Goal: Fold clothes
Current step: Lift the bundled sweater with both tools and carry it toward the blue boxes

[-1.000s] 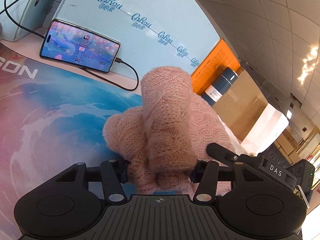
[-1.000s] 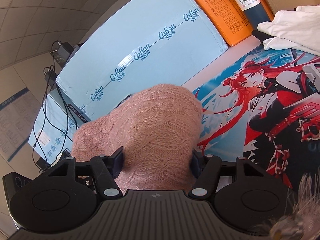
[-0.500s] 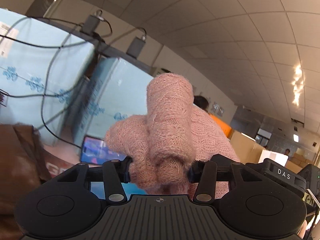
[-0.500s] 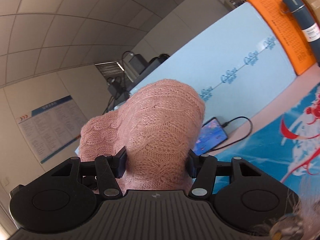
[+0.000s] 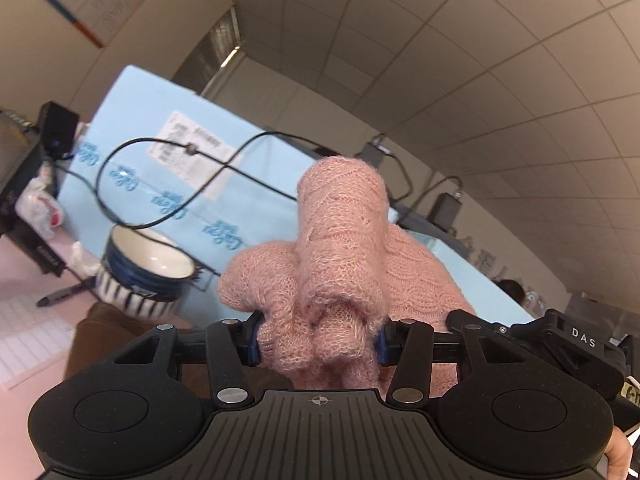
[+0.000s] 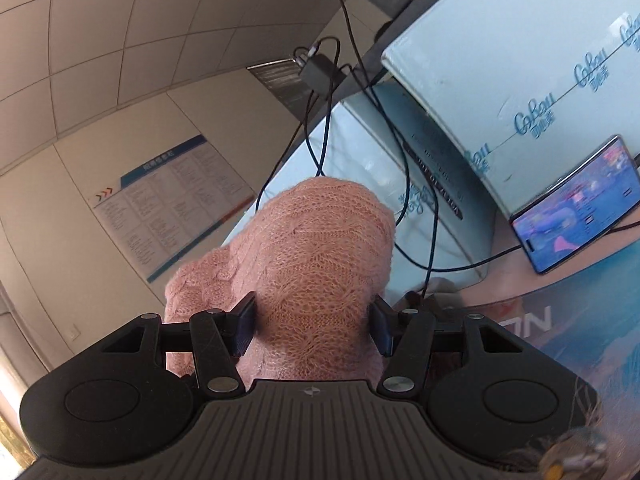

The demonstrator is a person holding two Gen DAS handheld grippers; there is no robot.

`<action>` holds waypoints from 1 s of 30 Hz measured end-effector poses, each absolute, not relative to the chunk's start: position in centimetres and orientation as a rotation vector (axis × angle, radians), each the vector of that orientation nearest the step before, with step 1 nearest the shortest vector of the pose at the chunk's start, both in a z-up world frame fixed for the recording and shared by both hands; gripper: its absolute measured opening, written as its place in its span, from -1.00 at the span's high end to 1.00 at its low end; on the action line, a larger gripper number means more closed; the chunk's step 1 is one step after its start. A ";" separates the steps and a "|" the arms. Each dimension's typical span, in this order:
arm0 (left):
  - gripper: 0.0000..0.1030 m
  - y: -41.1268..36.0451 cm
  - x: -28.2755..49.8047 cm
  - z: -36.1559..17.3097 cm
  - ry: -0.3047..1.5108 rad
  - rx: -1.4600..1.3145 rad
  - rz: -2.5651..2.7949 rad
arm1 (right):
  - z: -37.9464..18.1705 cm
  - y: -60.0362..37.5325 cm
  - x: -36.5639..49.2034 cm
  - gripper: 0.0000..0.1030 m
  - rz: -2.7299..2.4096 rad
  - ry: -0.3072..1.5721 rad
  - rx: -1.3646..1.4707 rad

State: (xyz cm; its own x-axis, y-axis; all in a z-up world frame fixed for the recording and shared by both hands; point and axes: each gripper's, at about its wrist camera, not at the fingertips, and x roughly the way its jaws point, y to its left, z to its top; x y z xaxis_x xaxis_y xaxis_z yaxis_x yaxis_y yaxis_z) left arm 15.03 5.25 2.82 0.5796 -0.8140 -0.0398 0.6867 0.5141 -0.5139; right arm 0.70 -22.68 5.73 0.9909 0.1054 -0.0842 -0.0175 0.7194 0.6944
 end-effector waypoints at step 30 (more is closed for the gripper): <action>-1.00 4.0 17.5 -1.0 0.413 -0.158 -0.339 | -1.0 -18.8 8.9 -0.69 -0.241 0.333 0.368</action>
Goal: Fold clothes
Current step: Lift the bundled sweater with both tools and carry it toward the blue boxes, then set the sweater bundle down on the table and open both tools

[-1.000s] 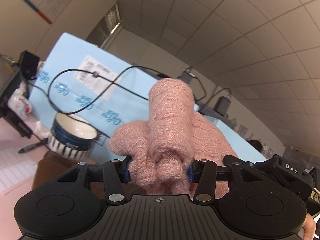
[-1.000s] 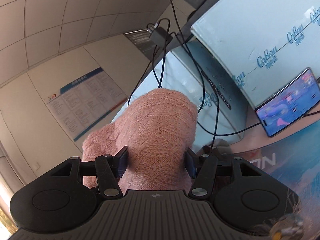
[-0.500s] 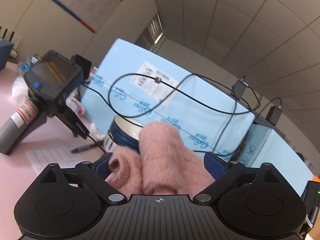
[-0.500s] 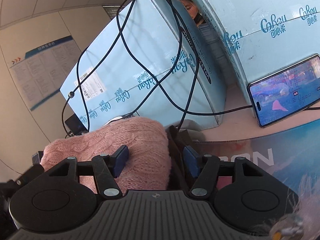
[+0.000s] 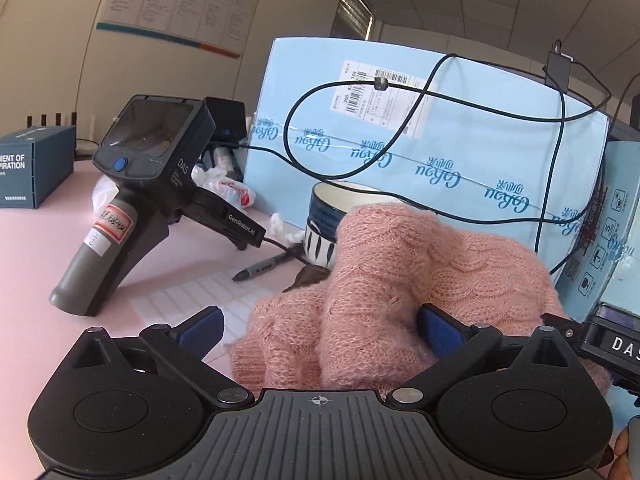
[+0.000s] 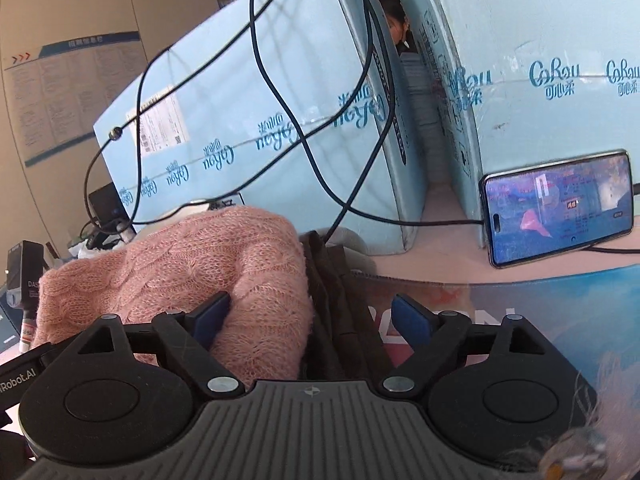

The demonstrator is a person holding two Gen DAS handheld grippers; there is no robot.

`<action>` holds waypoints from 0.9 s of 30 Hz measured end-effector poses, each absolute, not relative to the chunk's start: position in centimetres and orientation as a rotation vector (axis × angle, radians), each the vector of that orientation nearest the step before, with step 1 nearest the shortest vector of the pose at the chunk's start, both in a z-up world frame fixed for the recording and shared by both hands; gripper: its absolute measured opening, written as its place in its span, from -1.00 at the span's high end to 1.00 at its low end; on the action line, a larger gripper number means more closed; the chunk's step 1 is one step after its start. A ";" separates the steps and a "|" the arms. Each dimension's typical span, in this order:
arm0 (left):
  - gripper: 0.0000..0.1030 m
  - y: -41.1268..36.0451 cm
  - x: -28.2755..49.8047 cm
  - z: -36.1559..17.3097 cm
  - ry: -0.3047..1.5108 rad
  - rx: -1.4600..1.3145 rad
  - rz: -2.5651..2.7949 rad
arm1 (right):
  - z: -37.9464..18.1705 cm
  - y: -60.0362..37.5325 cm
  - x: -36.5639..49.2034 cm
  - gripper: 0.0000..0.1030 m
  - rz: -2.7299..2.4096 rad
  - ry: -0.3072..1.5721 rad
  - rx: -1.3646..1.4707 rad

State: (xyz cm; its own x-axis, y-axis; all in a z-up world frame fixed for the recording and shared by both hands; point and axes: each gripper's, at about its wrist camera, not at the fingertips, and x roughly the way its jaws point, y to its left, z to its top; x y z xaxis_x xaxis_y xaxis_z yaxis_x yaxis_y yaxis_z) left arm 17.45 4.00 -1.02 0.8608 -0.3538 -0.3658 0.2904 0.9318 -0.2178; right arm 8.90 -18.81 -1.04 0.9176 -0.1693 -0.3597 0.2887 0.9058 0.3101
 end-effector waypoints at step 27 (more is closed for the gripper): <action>-1.00 0.7 6.3 1.6 0.058 -0.058 -0.197 | 0.7 -17.8 0.5 -1.00 -0.161 0.071 0.113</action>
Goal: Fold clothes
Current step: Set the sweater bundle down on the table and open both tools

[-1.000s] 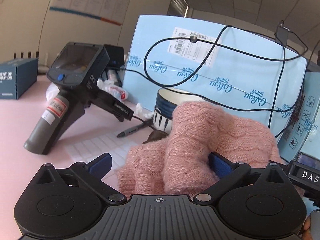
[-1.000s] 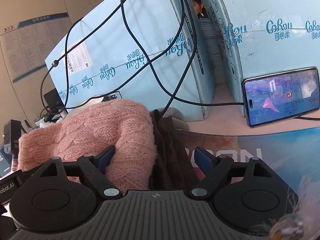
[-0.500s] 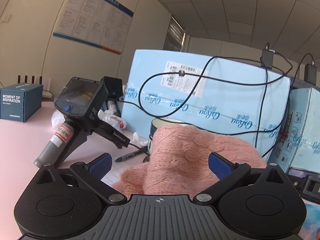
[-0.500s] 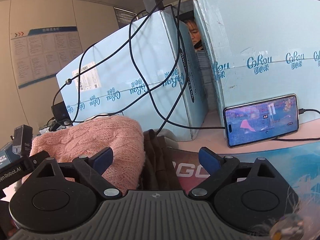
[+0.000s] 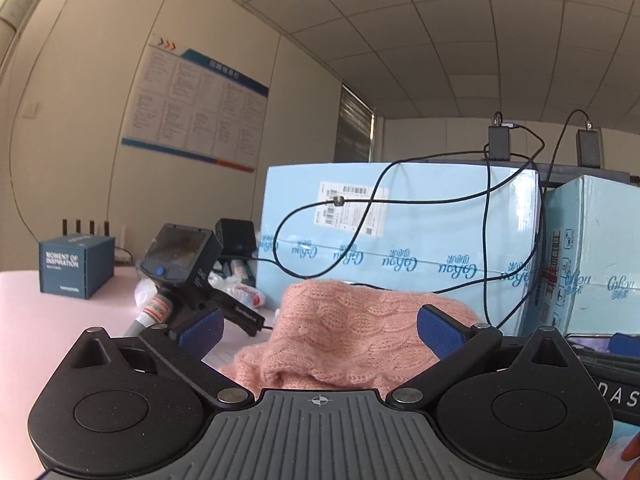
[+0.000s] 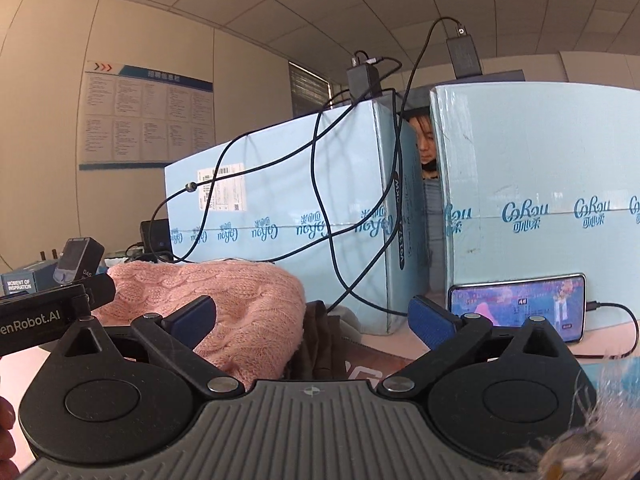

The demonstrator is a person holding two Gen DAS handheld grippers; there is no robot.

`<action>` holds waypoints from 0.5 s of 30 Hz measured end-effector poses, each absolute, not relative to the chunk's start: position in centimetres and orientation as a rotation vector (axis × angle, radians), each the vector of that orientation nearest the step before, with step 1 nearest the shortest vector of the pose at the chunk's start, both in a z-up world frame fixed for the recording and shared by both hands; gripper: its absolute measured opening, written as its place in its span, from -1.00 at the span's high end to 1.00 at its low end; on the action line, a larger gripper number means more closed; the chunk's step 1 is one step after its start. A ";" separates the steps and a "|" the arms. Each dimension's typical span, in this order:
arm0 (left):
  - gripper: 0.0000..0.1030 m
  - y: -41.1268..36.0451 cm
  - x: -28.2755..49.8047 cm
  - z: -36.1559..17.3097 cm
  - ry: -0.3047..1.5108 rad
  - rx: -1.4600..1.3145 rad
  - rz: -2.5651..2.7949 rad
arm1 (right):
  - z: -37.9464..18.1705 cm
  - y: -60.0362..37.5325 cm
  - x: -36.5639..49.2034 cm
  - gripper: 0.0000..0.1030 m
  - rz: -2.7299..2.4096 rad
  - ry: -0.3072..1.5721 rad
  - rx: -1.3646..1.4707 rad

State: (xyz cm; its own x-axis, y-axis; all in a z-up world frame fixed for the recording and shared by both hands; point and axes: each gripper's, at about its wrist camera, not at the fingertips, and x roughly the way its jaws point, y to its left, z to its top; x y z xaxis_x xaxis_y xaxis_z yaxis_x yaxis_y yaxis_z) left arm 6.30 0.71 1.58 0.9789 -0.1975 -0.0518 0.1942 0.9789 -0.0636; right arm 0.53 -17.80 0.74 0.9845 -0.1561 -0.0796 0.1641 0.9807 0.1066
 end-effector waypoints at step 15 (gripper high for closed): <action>-1.00 -1.2 6.5 1.0 0.023 0.036 -0.132 | 0.8 -17.4 0.3 -1.00 -0.203 -0.011 0.018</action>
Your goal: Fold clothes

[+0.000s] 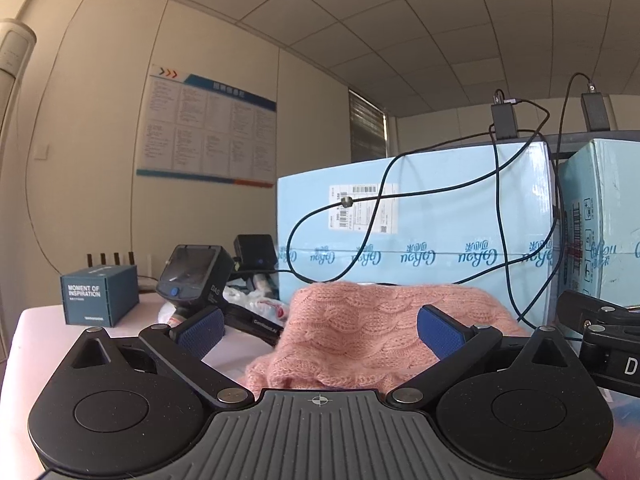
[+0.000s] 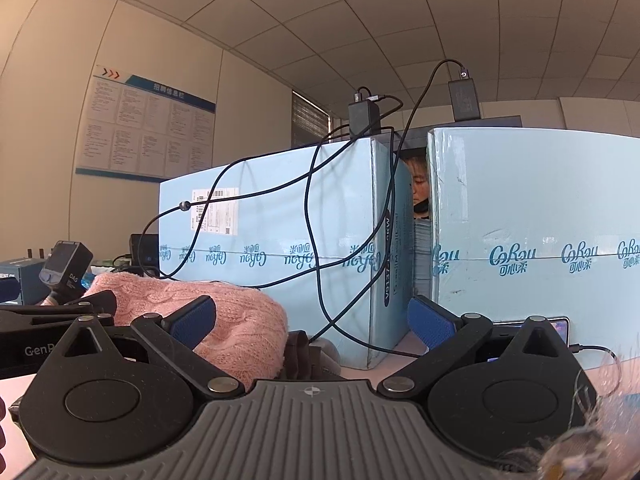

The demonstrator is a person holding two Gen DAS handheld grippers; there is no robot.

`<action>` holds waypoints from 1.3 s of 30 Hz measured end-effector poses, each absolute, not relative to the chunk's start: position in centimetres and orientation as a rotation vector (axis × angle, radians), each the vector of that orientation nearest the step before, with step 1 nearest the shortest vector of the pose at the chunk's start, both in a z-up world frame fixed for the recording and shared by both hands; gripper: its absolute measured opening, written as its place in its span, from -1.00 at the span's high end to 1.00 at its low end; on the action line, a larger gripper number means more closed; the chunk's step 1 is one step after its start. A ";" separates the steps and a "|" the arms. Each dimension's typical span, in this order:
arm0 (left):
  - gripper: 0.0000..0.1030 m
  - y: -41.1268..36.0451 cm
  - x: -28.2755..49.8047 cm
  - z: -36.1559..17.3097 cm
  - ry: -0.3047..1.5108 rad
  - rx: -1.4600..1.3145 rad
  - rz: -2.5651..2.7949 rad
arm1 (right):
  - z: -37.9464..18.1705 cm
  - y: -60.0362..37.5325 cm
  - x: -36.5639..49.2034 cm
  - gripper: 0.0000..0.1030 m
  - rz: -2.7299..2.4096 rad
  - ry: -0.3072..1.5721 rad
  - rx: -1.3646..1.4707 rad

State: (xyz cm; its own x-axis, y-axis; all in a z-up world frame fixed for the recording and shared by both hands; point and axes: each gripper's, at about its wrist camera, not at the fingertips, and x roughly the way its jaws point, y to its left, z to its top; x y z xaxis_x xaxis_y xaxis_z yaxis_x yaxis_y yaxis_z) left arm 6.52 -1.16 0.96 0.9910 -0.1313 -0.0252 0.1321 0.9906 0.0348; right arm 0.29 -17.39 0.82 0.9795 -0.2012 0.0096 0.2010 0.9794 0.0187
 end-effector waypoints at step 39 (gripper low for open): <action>-1.00 -0.6 6.3 0.9 0.051 -0.009 -0.222 | 0.7 -17.9 0.4 -1.00 -0.189 -0.009 -0.016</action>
State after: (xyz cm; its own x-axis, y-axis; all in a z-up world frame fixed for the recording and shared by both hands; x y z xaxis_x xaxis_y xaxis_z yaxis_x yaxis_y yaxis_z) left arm 6.32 -0.63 0.92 0.9742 -0.2199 -0.0498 0.2195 0.9755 -0.0144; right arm 0.43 -17.91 0.75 0.9821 -0.1879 0.0108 0.1881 0.9820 -0.0147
